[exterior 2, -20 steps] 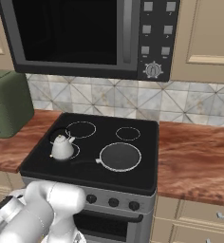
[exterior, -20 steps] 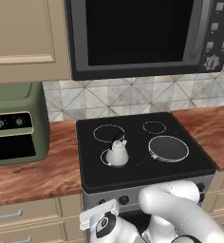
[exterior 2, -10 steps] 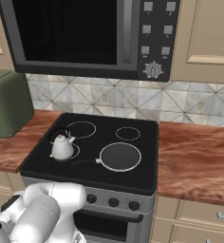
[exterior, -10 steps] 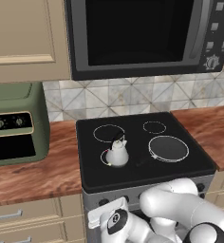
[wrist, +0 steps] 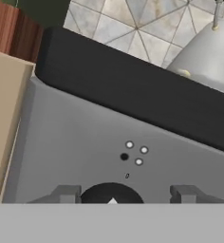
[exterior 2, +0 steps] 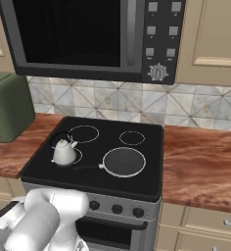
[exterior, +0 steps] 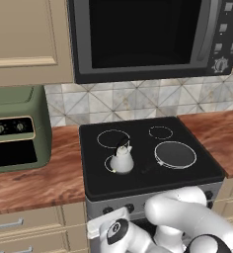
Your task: Pick the kettle from the counter and place it on a stove burner. Then turn the burner on.
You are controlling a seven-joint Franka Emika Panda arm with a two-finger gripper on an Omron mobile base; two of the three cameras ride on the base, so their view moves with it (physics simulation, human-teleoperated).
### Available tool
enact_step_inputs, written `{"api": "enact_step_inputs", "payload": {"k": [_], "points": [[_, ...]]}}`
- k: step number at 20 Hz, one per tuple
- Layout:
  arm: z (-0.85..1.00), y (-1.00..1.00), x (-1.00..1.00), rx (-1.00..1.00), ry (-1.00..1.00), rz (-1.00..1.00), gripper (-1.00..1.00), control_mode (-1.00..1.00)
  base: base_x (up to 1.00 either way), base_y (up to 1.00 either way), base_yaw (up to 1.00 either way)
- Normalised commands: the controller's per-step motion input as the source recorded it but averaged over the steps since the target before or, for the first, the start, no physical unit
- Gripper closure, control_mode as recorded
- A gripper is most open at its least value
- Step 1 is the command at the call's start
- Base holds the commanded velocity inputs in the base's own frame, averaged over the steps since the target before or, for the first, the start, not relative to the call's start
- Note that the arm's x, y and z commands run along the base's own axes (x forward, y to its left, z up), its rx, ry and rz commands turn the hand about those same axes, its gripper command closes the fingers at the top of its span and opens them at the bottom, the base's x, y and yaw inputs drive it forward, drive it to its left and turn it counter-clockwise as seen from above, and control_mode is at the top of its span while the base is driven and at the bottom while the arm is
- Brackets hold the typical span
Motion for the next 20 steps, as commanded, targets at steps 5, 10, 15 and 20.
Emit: {"api": "enact_step_inputs", "payload": {"k": [5, 10, 15, 20], "points": [[-0.51, 0.00, -0.07, 0.00, 0.10, 0.00, -1.00, -1.00, 0.00, 0.00, 0.00], [-0.37, -0.32, -0.21, 0.02, 0.06, 0.00, -1.00, -1.00, 0.00, 0.00, 0.00], [-0.11, -0.03, -0.36, 0.00, 0.00, 0.00, -1.00, -1.00, 0.00, 0.00, 0.00], [-0.07, -0.02, -0.19, 0.00, 0.00, 0.00, -1.00, -1.00, 0.00, 0.00, 0.00]]}}
